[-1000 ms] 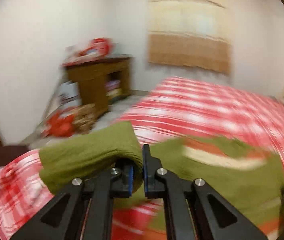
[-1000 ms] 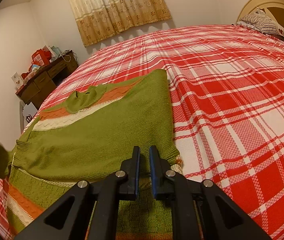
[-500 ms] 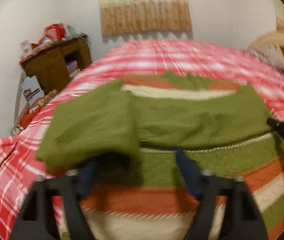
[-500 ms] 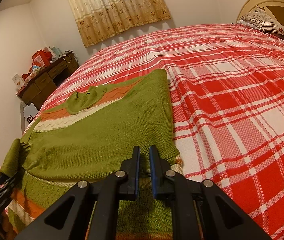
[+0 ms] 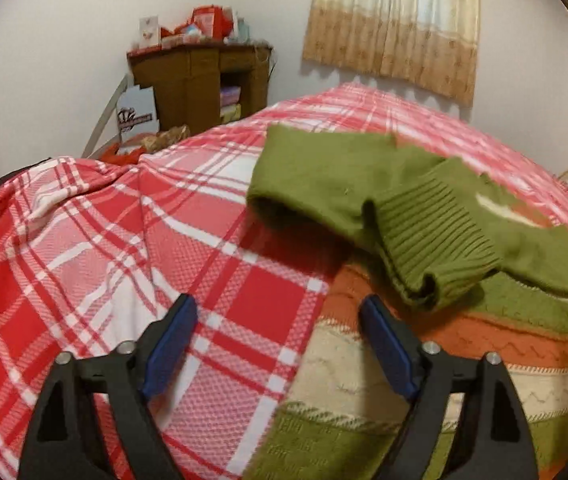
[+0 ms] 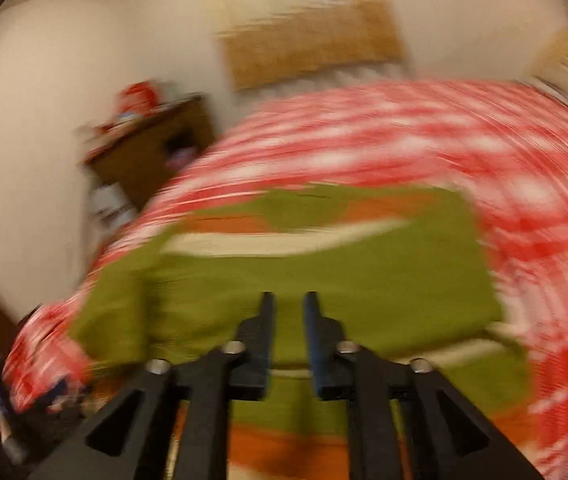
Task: Fold small clothes
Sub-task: 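Grasp the folded sleeve cuff with the right gripper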
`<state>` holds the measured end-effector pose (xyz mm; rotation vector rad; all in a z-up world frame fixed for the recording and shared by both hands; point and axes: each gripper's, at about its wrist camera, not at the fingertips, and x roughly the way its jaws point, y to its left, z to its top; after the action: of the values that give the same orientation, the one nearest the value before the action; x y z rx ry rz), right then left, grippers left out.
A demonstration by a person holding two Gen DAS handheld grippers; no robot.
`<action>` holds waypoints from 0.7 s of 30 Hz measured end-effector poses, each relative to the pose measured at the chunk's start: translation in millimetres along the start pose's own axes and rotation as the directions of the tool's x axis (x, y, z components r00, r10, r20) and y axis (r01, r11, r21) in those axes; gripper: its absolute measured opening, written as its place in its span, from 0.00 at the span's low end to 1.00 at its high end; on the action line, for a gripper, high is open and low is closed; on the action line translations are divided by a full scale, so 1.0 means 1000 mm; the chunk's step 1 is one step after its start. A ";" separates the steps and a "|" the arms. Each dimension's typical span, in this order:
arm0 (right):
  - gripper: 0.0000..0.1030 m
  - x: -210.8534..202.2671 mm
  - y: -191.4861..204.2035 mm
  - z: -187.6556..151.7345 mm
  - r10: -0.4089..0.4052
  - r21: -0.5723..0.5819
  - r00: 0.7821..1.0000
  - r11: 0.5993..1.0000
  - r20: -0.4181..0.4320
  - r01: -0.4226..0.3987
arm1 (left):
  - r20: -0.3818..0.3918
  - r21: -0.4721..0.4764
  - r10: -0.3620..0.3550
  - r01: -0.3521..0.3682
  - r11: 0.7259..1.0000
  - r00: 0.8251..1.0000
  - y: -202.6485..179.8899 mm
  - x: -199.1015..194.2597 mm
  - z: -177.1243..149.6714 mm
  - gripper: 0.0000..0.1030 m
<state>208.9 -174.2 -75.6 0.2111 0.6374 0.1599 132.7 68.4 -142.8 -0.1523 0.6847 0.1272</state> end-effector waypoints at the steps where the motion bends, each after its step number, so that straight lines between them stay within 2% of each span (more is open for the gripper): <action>1: 0.78 0.007 0.023 -0.001 0.054 -0.035 0.998 0.998 -0.013 -0.054 | -0.006 0.000 -0.012 0.012 1.000 1.000 -0.001 0.000 0.000 0.91; 4: 0.78 0.026 0.075 -0.008 0.187 -0.128 0.980 0.972 -0.071 -0.195 | -0.002 -0.007 -0.031 0.031 0.999 1.000 0.000 -0.001 0.000 0.93; 8: 0.78 0.056 0.115 -0.013 0.249 -0.201 0.953 0.938 -0.170 -0.281 | 0.010 -0.036 -0.038 0.038 0.999 0.999 0.008 -0.008 -0.004 0.93; 12: 0.78 0.089 0.125 -0.017 0.249 -0.197 0.927 0.930 -0.279 -0.309 | 0.017 -0.047 -0.047 0.048 0.998 0.999 0.013 -0.009 -0.004 0.93; 16: 0.78 0.109 0.118 -0.025 0.211 -0.229 0.918 0.927 -0.335 -0.297 | 0.019 -0.051 -0.056 0.057 0.997 0.998 0.015 -0.008 -0.004 0.93; 18: 0.77 0.106 0.118 -0.032 0.212 -0.259 0.920 0.917 -0.329 -0.304 | 0.022 -0.057 -0.065 0.066 0.996 0.998 0.016 -0.008 -0.004 0.93; 21: 0.65 0.106 0.120 -0.036 0.148 -0.342 0.931 0.901 -0.335 -0.267 | 0.018 -0.050 -0.060 0.060 0.997 0.998 0.016 -0.007 -0.004 0.94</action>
<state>261.0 -30.2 -135.1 -0.1295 0.8729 0.5302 122.6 83.0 -142.9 -0.2198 0.6601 0.0881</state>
